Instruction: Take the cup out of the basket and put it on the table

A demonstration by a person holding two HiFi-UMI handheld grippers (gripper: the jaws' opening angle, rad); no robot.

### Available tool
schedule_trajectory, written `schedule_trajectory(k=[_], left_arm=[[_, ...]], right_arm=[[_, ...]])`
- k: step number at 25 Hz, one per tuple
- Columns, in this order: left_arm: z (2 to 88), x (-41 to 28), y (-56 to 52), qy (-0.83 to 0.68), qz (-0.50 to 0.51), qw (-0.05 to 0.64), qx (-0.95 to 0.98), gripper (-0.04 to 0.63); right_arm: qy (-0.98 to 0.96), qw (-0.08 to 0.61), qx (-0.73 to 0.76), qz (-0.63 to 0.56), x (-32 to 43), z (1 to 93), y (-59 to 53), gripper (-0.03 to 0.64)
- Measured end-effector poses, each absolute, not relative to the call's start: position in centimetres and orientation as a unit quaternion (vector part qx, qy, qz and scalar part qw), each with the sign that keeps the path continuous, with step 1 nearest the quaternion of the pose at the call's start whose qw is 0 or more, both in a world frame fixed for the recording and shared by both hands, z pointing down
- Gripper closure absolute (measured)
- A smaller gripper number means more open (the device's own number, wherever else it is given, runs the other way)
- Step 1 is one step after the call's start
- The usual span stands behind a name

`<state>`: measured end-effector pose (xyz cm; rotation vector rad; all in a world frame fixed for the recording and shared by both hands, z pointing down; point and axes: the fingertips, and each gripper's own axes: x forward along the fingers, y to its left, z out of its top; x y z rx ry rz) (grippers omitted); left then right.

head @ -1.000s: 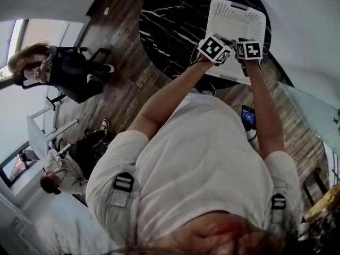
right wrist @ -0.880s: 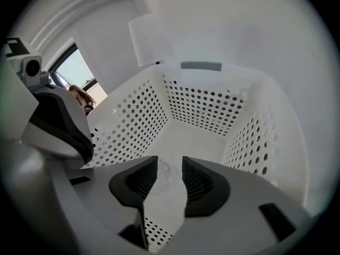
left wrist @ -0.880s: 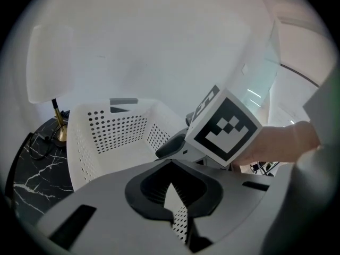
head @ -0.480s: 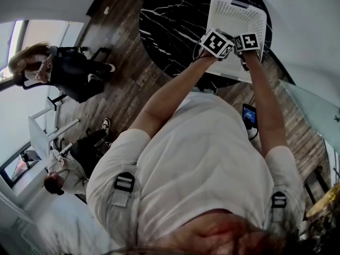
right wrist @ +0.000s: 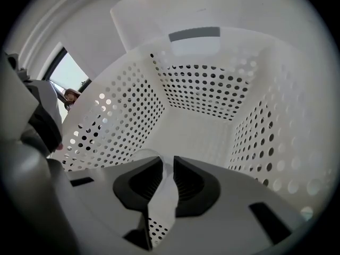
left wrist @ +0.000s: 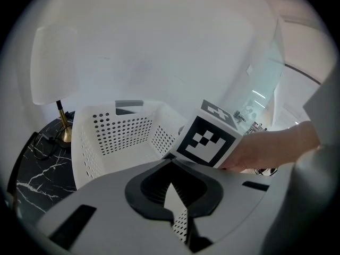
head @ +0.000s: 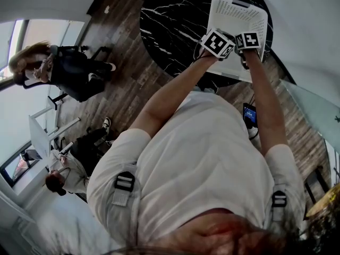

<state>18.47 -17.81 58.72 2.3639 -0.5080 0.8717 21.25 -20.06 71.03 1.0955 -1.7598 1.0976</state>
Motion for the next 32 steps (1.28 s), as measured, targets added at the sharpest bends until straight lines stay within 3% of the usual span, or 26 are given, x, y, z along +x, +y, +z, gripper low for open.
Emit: schedule_trajectory(k=[10, 32], left_arm=[[58.7, 18.4, -17.3, -0.183, 0.329, 0.269, 0.887, 0.589], [57.0, 15.7, -16.9, -0.197, 0.308, 0.27, 0.89, 0.589]], right_arm=[[-0.686, 0.395, 0.448, 0.415, 21.8, 71.0, -20.3, 0.581], [-0.724, 0.382, 0.452, 0.354, 22.0, 65.0, -20.8, 0.588]])
